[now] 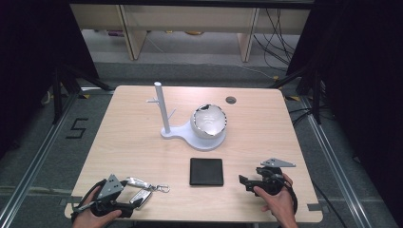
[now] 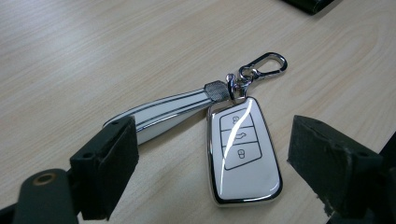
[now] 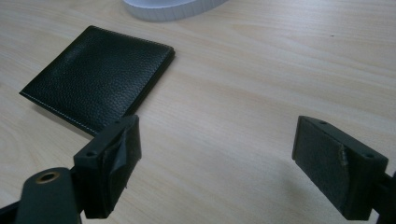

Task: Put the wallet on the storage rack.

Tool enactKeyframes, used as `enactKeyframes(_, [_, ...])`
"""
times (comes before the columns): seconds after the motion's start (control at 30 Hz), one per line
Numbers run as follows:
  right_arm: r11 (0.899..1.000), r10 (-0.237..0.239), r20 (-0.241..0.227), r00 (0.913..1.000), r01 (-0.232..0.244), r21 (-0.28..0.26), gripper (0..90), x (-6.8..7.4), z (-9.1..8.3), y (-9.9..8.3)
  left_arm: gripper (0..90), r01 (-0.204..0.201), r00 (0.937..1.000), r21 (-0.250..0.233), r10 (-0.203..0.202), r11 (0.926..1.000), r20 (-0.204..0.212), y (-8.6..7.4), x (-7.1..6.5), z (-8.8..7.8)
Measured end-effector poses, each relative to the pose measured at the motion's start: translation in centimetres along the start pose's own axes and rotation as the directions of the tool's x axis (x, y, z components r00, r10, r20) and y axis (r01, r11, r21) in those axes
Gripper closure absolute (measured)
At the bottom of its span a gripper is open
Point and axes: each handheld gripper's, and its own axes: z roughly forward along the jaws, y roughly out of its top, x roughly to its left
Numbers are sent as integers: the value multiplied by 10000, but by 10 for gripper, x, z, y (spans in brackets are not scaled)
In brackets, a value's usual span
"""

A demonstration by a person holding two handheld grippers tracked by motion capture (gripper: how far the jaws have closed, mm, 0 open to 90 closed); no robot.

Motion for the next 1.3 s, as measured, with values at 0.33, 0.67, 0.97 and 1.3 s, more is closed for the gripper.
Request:
enactKeyframes(0.33, [9998,121,-257,9996,-117,159,169,1,1,3,201,38,9990,-150,-32,9999,443,13,-4,11])
enactKeyframes(0.67, [9990,453,-774,9960,-448,77,163,0,0,6,360,-655,9942,-185,668,9977,845,47,-15,36])
enactKeyframes(0.97, [9973,714,-1013,9923,-692,249,191,3,-1,8,705,-1557,9813,-90,1557,9878,1135,72,-16,68])
enactKeyframes(1.3, [9963,711,-1474,9865,-631,579,231,17,14,16,875,-2537,9575,277,2470,9669,1487,99,-32,110])
